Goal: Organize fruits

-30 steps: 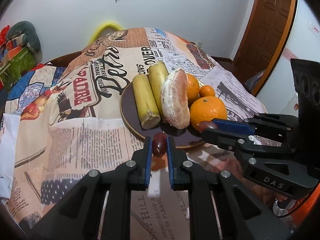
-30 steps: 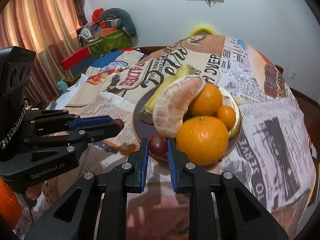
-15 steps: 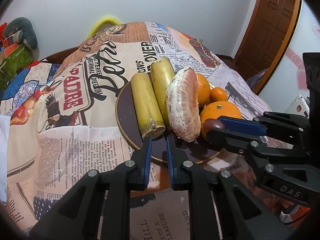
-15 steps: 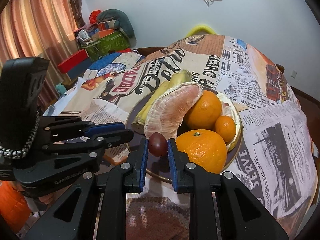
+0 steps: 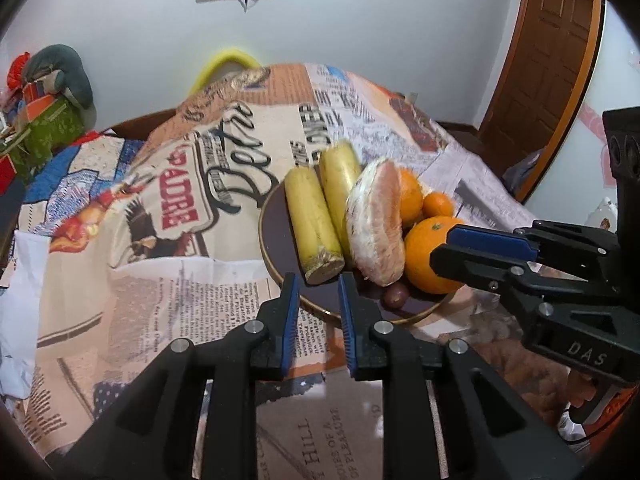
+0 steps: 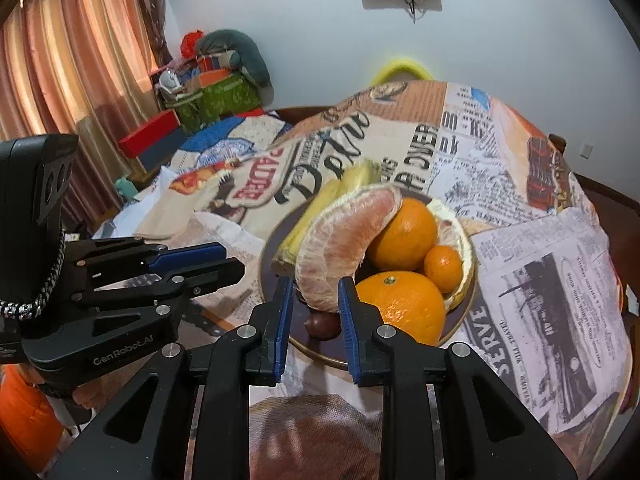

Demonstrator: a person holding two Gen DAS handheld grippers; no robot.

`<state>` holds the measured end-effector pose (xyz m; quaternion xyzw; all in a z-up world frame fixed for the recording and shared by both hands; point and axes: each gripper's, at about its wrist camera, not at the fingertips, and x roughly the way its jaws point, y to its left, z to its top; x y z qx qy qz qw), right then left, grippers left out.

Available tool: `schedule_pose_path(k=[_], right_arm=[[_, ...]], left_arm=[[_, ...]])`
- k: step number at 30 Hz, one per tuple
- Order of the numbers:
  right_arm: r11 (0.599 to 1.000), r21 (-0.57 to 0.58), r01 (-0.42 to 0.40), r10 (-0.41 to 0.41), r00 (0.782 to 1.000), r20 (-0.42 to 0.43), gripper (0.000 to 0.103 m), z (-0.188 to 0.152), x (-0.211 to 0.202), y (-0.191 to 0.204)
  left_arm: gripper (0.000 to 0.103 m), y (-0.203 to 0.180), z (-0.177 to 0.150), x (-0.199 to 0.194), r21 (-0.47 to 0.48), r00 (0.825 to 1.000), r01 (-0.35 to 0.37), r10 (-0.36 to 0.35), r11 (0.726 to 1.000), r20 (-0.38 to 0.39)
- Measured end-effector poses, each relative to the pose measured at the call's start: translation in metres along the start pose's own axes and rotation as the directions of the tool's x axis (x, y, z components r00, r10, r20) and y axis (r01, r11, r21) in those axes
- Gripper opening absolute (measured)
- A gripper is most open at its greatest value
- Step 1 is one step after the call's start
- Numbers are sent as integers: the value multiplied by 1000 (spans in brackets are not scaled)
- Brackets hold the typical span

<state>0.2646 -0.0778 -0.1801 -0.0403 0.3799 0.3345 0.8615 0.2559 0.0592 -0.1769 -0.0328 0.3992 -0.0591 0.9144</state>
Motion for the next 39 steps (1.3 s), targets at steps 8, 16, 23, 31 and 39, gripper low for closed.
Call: schedule_pose_path(k=[8, 16, 23, 31, 39], right_arm=[[999, -10, 39, -37, 986, 163, 21, 12, -82, 15], [996, -12, 90, -79, 922, 379, 22, 10, -183, 44], [989, -4, 146, -122, 840, 529, 54, -6, -244, 72], [971, 34, 238, -212, 782, 586, 92, -15, -249, 90], [964, 62, 260, -243, 759, 604, 103, -19, -258, 91]], left_arm=[[19, -25, 17, -94, 19, 978, -23, 19, 1000, 209], [22, -65, 15, -202, 53, 900, -62, 33, 997, 435], [68, -89, -3, -265, 55, 823, -92, 45, 994, 566], [100, -99, -21, -292, 60, 785, -99, 41, 993, 618], [102, -101, -30, -296, 44, 775, -103, 53, 994, 630]])
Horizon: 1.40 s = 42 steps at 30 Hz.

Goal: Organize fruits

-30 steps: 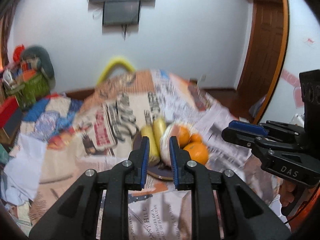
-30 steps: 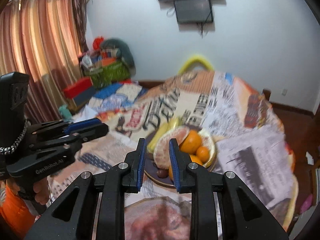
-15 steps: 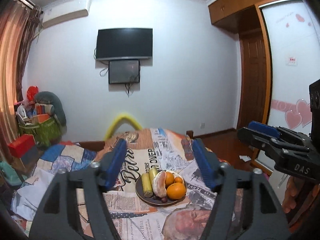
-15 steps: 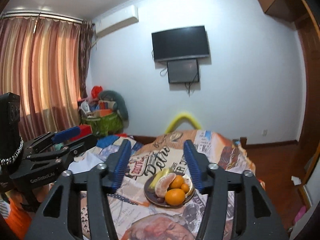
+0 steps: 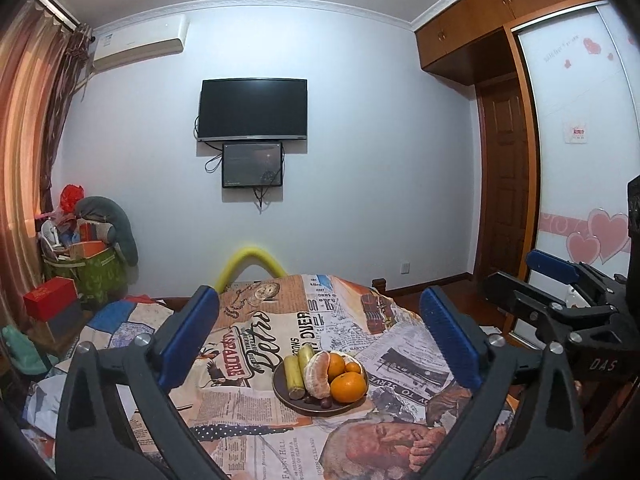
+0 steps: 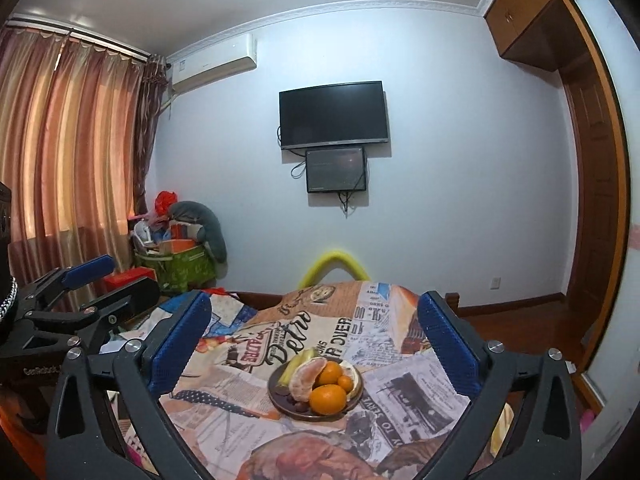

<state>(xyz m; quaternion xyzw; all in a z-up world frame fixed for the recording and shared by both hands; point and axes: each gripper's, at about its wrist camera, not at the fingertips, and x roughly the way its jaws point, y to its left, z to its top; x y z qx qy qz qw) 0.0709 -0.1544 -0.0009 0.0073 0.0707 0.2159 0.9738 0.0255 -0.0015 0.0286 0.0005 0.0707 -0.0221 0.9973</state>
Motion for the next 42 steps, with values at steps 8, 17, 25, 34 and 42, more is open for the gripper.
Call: schedule_pose_path(k=[8, 17, 25, 34, 42], right_arm=[[1000, 0, 2, -2, 1000, 6, 103, -4, -5, -2], [1000, 9, 7, -7, 1000, 4, 103, -6, -8, -5], [1000, 14, 9, -9, 1000, 2, 103, -5, -9, -6], [1000, 14, 9, -9, 1000, 3, 103, -5, -8, -6], [1000, 14, 11, -11, 1000, 4, 103, -3, -9, -7]], left_arm=[[102, 4, -2, 1, -18, 1000, -7, 7, 1000, 0], [103, 3, -3, 1, -18, 1000, -7, 7, 1000, -2], [103, 2, -4, 3, -12, 1000, -6, 6, 1000, -6], [103, 2, -5, 4, -11, 1000, -1, 1, 1000, -7], [103, 2, -5, 4, -11, 1000, 0, 0, 1000, -8]])
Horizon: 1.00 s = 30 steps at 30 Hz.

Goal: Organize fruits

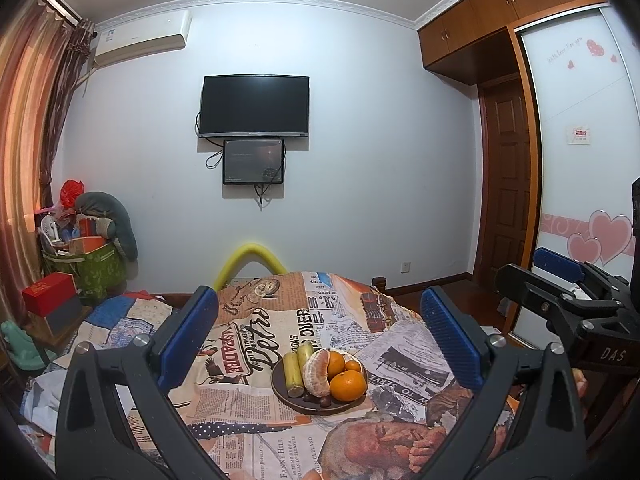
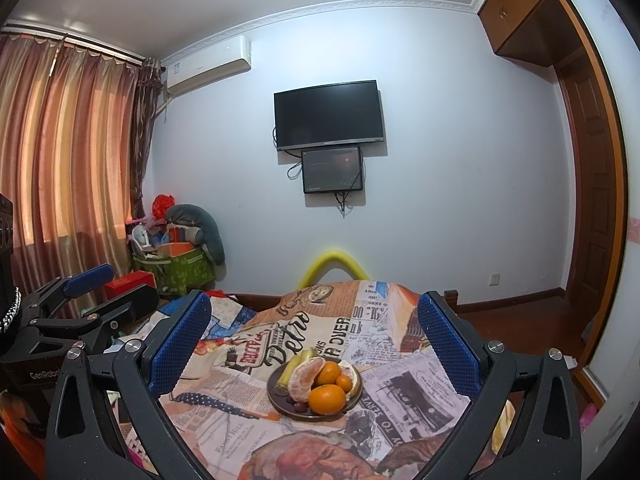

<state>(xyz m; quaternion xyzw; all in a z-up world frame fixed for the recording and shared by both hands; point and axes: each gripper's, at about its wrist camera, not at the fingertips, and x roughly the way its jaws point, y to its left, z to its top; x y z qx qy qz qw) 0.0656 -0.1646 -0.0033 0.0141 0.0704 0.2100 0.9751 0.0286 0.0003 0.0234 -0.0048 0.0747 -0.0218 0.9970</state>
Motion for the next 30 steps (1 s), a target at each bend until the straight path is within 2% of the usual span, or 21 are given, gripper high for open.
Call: schedule_pose_path(k=[30], right_arm=[[1000, -1, 5, -5, 1000, -1, 103, 4, -1, -2]], left_arm=[[103, -3, 0, 1, -1, 1000, 14, -14, 1000, -7]])
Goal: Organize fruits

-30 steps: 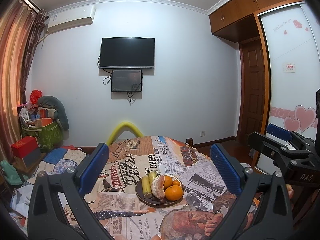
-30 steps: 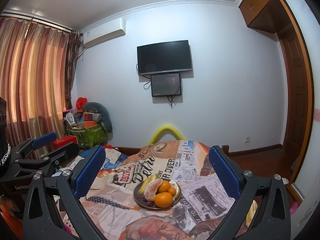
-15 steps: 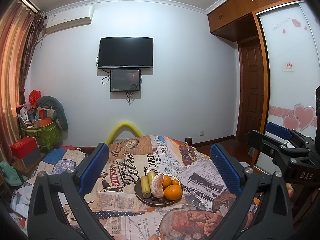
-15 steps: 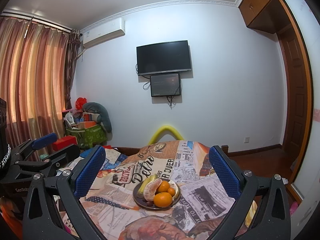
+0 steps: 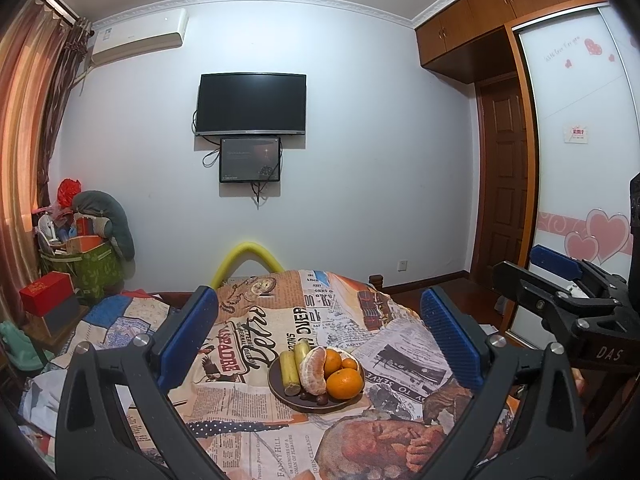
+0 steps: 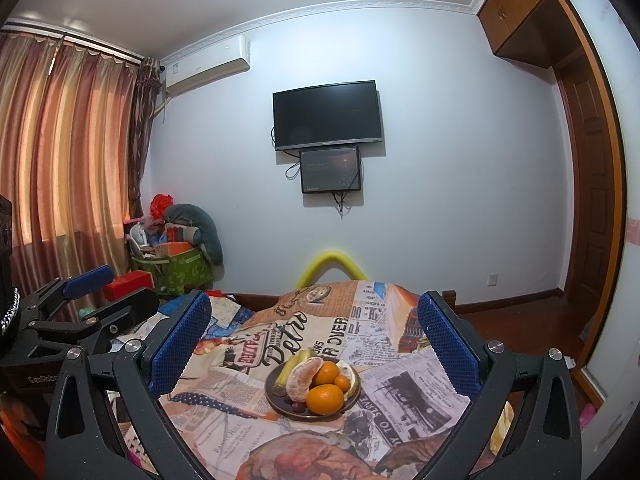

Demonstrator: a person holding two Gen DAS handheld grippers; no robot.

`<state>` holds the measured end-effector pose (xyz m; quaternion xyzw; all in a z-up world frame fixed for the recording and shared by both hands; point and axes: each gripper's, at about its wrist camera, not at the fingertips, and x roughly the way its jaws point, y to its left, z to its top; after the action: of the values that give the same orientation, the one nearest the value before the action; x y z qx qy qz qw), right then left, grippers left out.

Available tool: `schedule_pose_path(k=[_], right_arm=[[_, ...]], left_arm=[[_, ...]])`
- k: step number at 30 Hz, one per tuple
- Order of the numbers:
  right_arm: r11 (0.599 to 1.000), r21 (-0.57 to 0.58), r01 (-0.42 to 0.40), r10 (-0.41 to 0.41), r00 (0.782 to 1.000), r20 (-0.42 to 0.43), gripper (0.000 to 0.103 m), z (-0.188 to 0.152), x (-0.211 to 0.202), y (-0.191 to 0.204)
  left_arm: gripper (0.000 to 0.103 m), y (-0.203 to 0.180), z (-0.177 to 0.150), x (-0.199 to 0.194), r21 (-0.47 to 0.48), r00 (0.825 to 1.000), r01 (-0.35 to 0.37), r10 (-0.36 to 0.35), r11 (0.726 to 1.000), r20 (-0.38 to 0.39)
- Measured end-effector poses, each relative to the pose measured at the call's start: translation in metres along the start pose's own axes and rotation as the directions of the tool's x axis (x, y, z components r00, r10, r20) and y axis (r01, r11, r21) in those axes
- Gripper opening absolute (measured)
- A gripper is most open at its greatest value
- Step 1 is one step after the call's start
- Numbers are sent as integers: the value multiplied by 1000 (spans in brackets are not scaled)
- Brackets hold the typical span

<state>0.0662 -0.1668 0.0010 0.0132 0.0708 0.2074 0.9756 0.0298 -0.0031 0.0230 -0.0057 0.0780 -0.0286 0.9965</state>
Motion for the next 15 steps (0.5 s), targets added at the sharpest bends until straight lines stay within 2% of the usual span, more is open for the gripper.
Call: schedule_pose_path(k=[15], right_arm=[[1000, -2, 5, -6, 1000, -16, 103, 0, 4, 2]], left_arm=[[103, 3, -1, 0, -7, 1000, 11, -11, 1000, -8]])
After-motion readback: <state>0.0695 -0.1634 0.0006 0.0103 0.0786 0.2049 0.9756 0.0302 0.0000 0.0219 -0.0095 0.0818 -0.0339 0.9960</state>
